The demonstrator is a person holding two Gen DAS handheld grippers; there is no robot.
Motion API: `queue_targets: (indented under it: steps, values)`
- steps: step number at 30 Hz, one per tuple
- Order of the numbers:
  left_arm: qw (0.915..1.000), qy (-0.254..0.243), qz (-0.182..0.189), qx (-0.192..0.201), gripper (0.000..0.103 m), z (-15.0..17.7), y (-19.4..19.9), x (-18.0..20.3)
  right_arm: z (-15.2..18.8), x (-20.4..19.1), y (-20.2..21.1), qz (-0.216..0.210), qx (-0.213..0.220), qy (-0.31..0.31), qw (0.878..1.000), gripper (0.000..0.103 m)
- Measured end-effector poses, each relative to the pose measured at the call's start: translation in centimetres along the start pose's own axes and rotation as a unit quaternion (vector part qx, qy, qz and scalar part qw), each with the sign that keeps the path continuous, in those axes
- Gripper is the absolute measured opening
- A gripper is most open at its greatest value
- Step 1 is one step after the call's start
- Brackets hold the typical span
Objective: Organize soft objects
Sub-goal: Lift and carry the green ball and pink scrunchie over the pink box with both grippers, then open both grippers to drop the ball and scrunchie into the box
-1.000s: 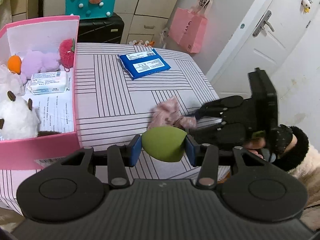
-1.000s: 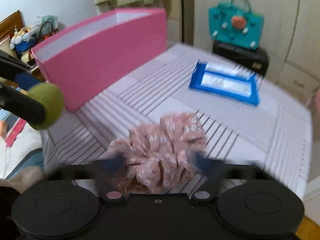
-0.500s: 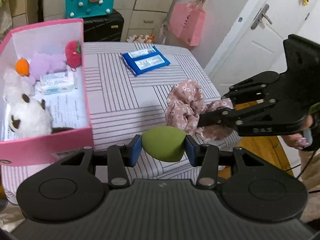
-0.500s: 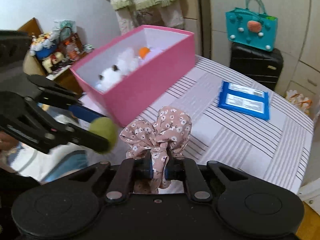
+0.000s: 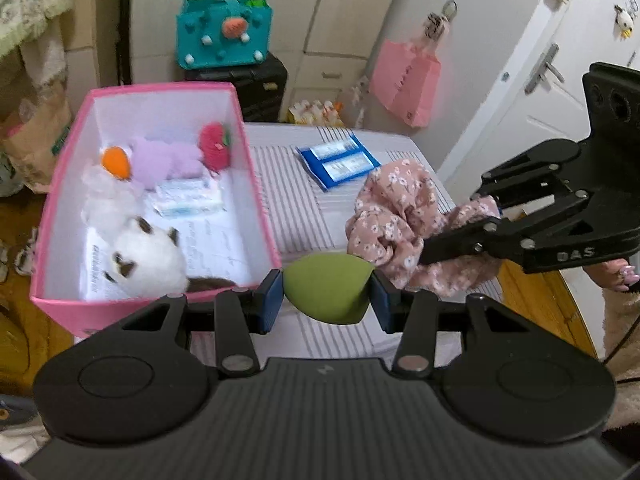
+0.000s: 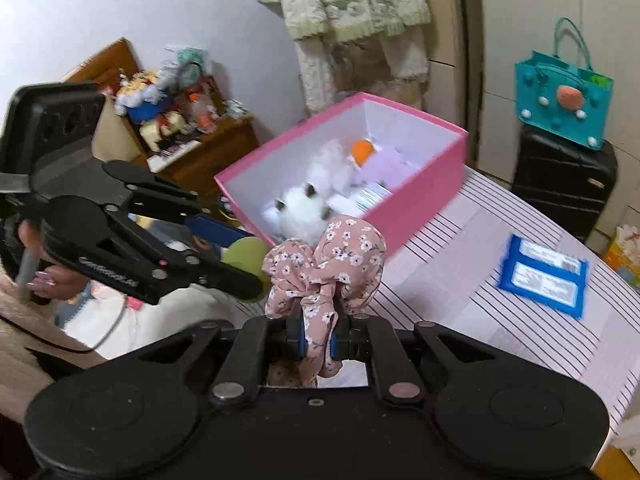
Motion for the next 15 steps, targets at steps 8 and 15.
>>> queue_targets:
  steps: [8, 15]
  values:
    - [0.9986, 0.021, -0.016, 0.045, 0.046, -1.3, 0.4, -4.7, -3.8, -0.7, -1.9, -0.038, 0.028, 0.009, 0.999, 0.013]
    - [0.9958, 0.007, -0.067, 0.061, 0.046, -2.9, -1.6, -8.8, -7.9, -0.6, -5.2, 0.008, 0.056, 0.047, 0.997, 0.013]
Point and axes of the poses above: each gripper's, at about its wrist camera, not at the fingertips, and y roughly against the way its jaws point, x to its right, z to its underside, the point moved 2 cm from there along -y, roughly the way its jaws point, and after that the axes turned 2 degrees about -y, right-handed, at the moved point
